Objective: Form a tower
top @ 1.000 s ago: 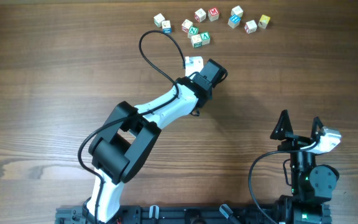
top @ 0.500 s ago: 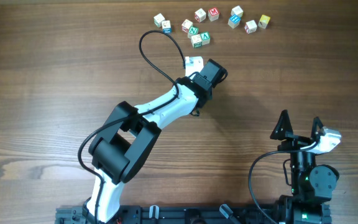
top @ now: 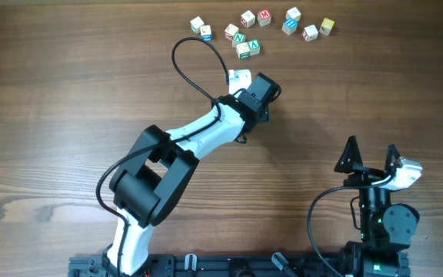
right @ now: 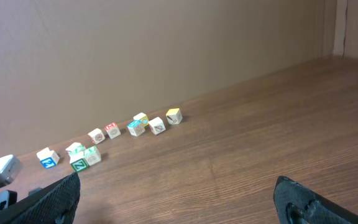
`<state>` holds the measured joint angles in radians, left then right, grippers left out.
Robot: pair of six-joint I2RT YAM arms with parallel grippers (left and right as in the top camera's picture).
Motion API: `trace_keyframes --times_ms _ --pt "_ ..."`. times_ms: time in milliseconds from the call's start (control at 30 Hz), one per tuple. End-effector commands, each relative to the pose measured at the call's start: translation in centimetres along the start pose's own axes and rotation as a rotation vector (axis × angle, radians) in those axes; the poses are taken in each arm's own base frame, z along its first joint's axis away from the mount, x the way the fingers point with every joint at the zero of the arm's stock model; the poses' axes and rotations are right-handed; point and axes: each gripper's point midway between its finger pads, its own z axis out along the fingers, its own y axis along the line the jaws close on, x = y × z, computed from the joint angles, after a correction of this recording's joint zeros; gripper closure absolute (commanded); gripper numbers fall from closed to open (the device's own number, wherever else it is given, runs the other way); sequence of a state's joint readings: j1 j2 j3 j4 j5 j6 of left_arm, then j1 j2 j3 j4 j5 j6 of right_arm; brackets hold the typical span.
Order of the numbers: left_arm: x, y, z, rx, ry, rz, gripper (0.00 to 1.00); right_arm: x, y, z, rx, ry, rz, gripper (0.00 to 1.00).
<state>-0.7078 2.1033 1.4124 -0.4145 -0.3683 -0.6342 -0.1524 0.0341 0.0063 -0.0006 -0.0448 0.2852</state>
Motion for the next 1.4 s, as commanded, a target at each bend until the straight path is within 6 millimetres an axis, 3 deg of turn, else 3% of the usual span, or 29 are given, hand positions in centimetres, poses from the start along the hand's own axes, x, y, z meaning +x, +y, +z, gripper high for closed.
trace_keyframes --times_ms 0,100,300,433,1367 --pt "-0.6 1.2 0.9 -0.016 -0.003 -0.026 0.01 0.0 0.0 0.0 -0.004 0.0 -0.013 0.0" --pt "-1.5 1.5 1.2 -0.001 -0.015 -0.035 0.0 0.0 0.0 0.0 -0.004 0.0 -0.013 0.0" --pt "-2.2 -0.7 1.1 0.114 -0.021 0.021 0.0 0.0 0.0 0.0 -0.004 0.0 -0.014 0.0" --pt "-1.6 -1.4 1.0 0.158 0.009 0.024 0.0 0.0 0.0 0.0 -0.004 0.0 -0.013 0.0" --pt "-2.3 -2.0 0.9 0.179 -0.03 0.149 0.01 0.0 0.0 0.0 -0.004 0.0 -0.013 0.0"
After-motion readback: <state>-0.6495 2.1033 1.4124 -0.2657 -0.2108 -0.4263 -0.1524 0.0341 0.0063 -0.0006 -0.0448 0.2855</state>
